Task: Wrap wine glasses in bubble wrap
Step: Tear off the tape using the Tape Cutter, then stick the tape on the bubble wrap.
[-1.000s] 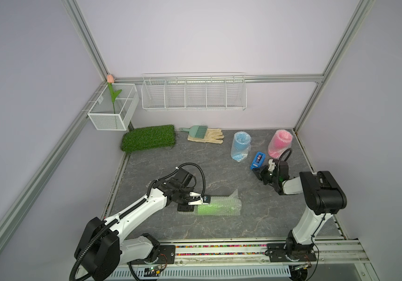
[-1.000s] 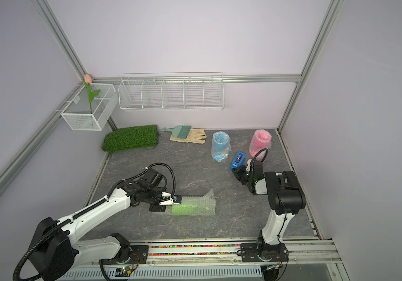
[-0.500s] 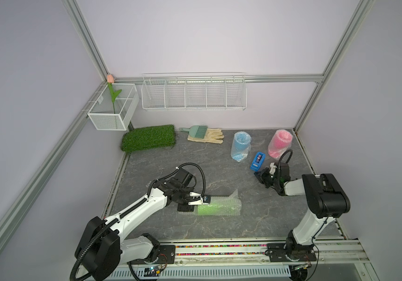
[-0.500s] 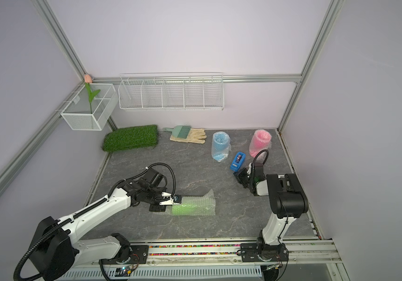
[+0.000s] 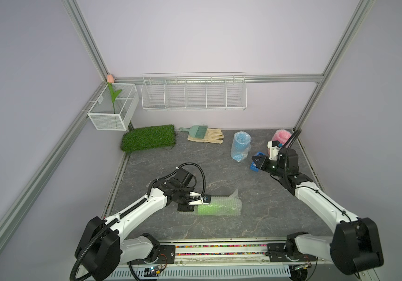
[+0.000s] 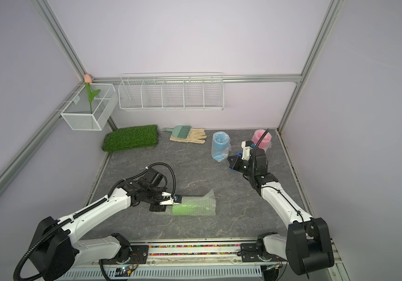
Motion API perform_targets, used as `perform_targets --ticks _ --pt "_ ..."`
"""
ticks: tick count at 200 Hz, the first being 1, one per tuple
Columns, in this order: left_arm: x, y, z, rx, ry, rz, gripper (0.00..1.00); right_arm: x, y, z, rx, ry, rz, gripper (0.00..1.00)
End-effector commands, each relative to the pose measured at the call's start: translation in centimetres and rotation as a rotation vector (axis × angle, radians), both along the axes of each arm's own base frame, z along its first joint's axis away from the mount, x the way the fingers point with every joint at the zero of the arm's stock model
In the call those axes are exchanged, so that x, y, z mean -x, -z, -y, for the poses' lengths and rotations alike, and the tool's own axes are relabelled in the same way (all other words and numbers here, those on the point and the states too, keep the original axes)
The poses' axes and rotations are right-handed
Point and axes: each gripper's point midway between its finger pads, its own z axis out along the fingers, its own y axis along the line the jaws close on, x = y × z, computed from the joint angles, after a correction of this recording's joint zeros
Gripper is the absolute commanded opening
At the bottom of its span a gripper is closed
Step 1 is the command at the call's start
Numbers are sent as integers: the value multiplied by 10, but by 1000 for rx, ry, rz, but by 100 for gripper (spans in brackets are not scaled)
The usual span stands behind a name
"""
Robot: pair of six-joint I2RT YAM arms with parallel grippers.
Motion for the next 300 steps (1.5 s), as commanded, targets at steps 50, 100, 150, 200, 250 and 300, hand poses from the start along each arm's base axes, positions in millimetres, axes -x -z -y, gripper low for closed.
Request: perform_targets --ticks 50,100,150,200,250,300 --pt "0 -6 8 32 24 -3 3 118 -68 -78 137 -502 229 7" --pt "0 -8 8 39 28 4 3 210 -89 -117 84 -820 420 7" --pt "-1 -10 8 42 35 15 3 250 -75 -137 -6 -976 460 7" --pt "3 -13 9 58 56 21 3 242 -34 -159 -9 -1001 483 7" --pt "2 -14 9 60 57 28 3 221 7 -177 63 -994 497 7" --pt "4 -15 8 67 57 39 3 186 40 -177 143 -947 494 7"
